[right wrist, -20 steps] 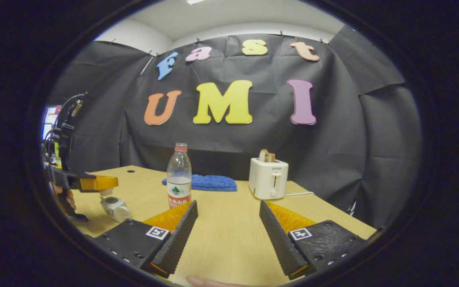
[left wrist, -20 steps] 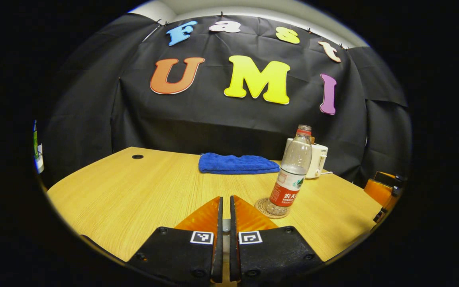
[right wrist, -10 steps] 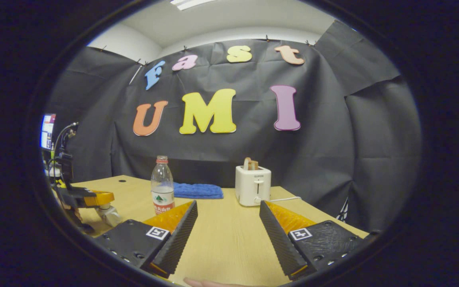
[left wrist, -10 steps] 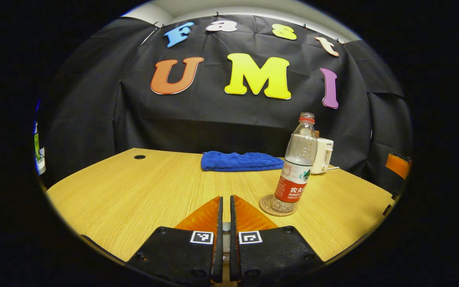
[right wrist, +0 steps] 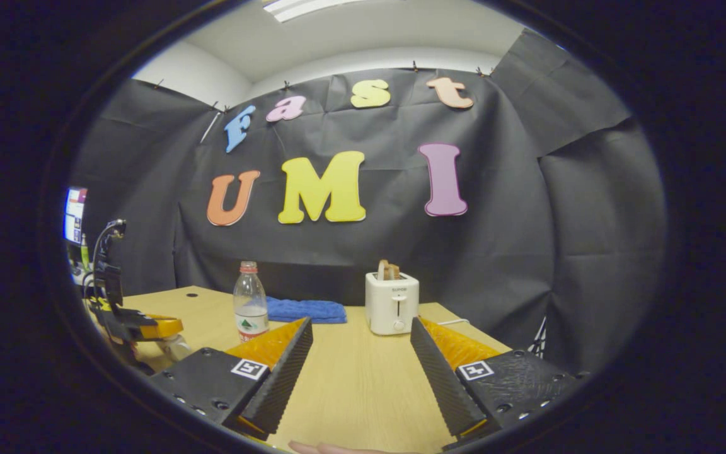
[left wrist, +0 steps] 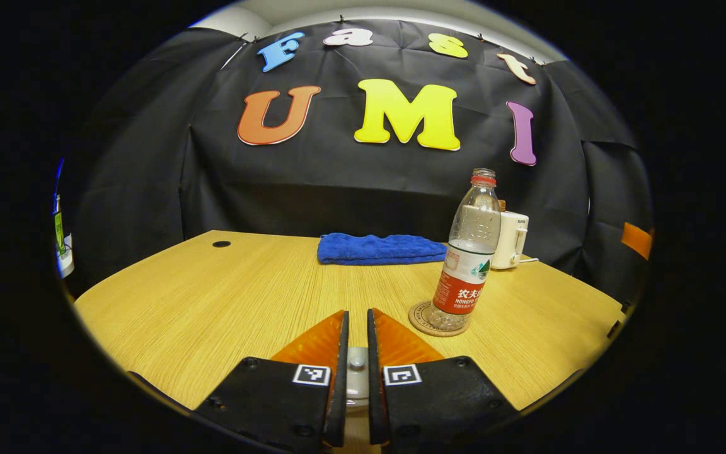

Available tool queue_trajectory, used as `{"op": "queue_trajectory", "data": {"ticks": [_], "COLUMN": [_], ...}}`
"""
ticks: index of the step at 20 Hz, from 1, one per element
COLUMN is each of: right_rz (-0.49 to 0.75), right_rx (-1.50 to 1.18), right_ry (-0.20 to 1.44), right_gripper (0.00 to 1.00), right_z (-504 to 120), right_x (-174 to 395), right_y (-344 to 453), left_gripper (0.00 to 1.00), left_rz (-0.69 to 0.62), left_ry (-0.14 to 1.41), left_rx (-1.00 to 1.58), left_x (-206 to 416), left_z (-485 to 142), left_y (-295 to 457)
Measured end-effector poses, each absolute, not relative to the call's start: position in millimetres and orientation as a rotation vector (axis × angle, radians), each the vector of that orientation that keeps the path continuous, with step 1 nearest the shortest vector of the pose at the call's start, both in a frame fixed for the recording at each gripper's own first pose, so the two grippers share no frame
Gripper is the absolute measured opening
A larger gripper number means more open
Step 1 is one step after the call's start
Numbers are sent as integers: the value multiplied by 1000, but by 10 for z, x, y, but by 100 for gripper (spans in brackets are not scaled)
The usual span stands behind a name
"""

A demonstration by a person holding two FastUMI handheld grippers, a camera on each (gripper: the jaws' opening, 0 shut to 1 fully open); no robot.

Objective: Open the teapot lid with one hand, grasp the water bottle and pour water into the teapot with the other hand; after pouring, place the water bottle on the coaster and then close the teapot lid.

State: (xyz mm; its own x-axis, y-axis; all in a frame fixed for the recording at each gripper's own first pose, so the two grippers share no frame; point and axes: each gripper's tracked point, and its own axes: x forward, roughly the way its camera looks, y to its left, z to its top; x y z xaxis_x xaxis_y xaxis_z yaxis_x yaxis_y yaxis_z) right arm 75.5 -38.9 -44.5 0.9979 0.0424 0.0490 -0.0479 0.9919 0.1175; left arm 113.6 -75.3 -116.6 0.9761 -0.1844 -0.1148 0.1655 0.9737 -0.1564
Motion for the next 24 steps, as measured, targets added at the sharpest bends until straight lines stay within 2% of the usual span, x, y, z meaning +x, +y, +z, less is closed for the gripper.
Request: {"op": "queue_trajectory", "data": {"ticks": [2, 4, 10, 13, 14, 15, 16, 19, 21, 22, 24], "right_rz": [53, 41, 24, -15, -31, -40, -51, -57, -43, -38, -29], "right_rx": [108, 84, 58, 52, 45, 42, 44, 42, 34, 40, 60], "right_ry": [-36, -21, 8, 68, 84, 86, 89, 93, 82, 76, 55], "right_gripper": [94, 94, 94, 94, 94, 94, 94, 94, 94, 94, 94], "right_z": [-462, -453, -251, -179, -156, -102, -75, -30, 27, 68, 140], "right_x": [737, 725, 509, 382, 320, 242, 148, -85, -189, -222, -271], "right_y": [-330, -313, -264, -262, -273, -273, -284, -268, -231, -221, -185], "left_gripper": [29, 35, 37, 41, 54, 54, 61, 69, 79, 90, 93], "left_rz": [-168, -154, -143, -137, -137, -129, -119, -78, -42, -22, -41], "left_ry": [130, 135, 133, 123, 120, 116, 105, 62, 42, 37, 32], "left_rx": [-129, -116, -101, -102, -95, -85, -73, -54, -63, -79, -115], "left_x": [1130, 1103, 825, 601, 518, 429, 346, 119, -16, -82, -200], "left_z": [-1152, -1126, -822, -592, -509, -436, -360, -138, -16, 27, 94], "left_y": [-723, -687, -628, -599, -595, -553, -521, -427, -347, -296, -301]}}
